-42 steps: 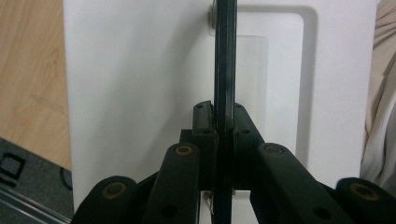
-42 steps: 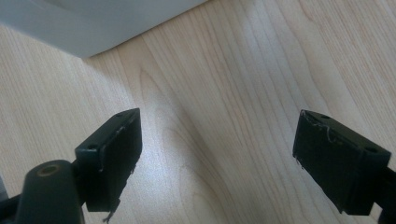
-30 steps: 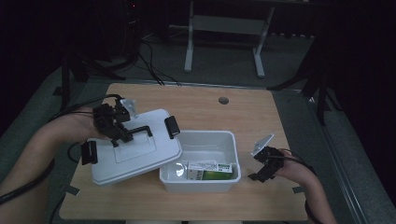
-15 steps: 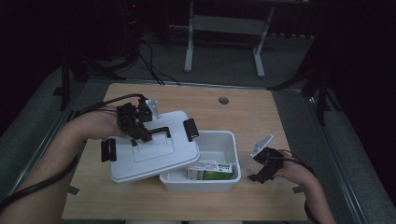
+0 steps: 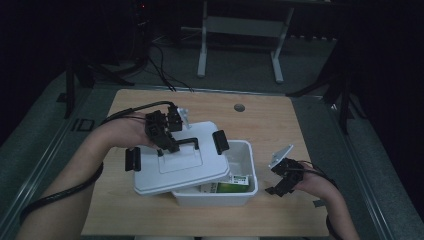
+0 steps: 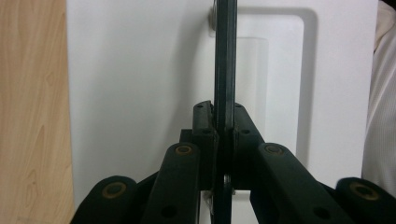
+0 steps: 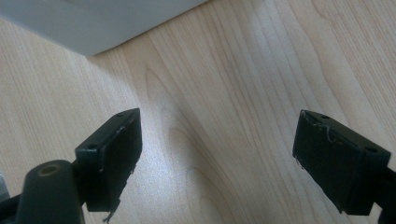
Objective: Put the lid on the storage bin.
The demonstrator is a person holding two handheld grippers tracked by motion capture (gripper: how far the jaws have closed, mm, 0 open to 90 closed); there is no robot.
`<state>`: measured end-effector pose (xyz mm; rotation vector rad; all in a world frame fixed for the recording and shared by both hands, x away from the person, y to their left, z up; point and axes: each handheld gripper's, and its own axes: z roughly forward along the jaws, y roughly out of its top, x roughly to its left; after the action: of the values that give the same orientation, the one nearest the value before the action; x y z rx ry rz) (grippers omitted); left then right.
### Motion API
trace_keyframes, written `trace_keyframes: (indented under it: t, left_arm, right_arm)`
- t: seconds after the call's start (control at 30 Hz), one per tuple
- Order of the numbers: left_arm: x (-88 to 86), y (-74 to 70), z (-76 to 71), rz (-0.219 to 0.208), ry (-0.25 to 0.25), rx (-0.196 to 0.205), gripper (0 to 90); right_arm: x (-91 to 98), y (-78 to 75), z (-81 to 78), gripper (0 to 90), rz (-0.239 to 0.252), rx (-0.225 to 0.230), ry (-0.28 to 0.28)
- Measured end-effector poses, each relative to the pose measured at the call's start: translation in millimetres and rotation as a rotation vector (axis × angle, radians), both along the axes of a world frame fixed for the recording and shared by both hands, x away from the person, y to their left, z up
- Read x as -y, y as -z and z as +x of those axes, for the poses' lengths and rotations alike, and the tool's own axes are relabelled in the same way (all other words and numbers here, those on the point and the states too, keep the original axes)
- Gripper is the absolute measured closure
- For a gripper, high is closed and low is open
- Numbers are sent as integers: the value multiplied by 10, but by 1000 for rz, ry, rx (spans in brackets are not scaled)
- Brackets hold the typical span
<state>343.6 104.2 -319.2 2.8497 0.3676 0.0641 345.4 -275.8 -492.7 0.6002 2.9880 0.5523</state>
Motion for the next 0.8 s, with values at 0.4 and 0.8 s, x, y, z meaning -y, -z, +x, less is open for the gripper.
trace_keyframes:
  t: [0.4,0.8]
  left_arm:
    - [373,-2,21,-1,70,-1,841]
    - [785,2,13,-4,148,-3,841]
  right_arm:
    - [19,5,-14,154,1,-4,1]
    - [32,21,-29,154,3,-11,2]
